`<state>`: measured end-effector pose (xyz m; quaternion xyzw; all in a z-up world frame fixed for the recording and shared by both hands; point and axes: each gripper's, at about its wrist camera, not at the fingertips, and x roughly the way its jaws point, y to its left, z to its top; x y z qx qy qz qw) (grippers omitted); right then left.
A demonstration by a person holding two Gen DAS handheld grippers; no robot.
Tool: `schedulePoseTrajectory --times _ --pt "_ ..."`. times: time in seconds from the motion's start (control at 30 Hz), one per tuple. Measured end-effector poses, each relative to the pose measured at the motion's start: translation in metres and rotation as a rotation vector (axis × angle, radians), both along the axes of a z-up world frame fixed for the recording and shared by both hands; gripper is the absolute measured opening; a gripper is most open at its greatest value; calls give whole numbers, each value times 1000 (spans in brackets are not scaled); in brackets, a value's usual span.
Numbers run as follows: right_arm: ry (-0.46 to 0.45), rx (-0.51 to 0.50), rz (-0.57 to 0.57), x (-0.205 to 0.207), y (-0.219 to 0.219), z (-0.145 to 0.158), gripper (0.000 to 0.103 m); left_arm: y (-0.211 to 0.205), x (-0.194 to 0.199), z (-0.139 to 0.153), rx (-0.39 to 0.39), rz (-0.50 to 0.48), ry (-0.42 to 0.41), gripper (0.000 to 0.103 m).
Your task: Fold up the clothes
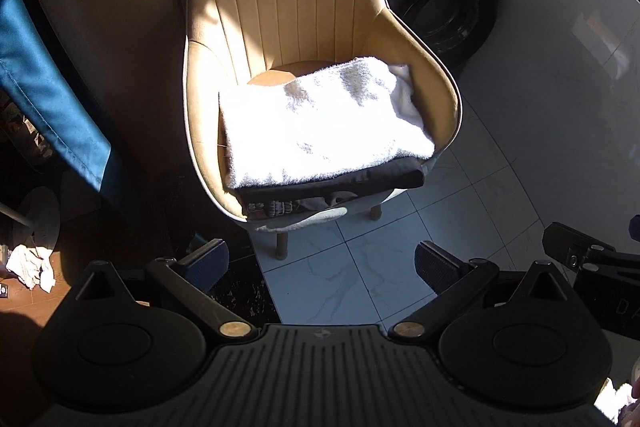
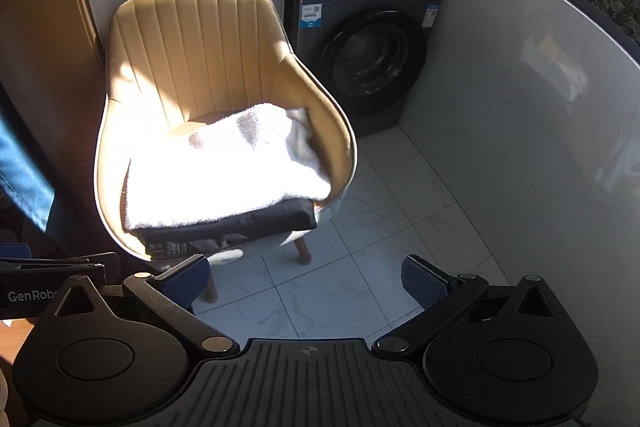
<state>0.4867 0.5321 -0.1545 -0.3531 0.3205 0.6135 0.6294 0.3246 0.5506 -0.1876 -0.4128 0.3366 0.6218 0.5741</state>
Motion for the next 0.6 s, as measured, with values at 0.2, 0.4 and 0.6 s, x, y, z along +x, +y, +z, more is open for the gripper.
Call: schedulePoseTrajectory --times 0.2,0.4,0.6 --pt "-10 -11 -14 26 8 -3 102 2 6 -1 -11 44 -1 102" --pt "-43 -10 -7 37 7 -6 102 2 11 -4 -34 54 -17 102" --pt "-33 -17 -11 43 4 -7 102 1 15 -5 -39 54 -17 102"
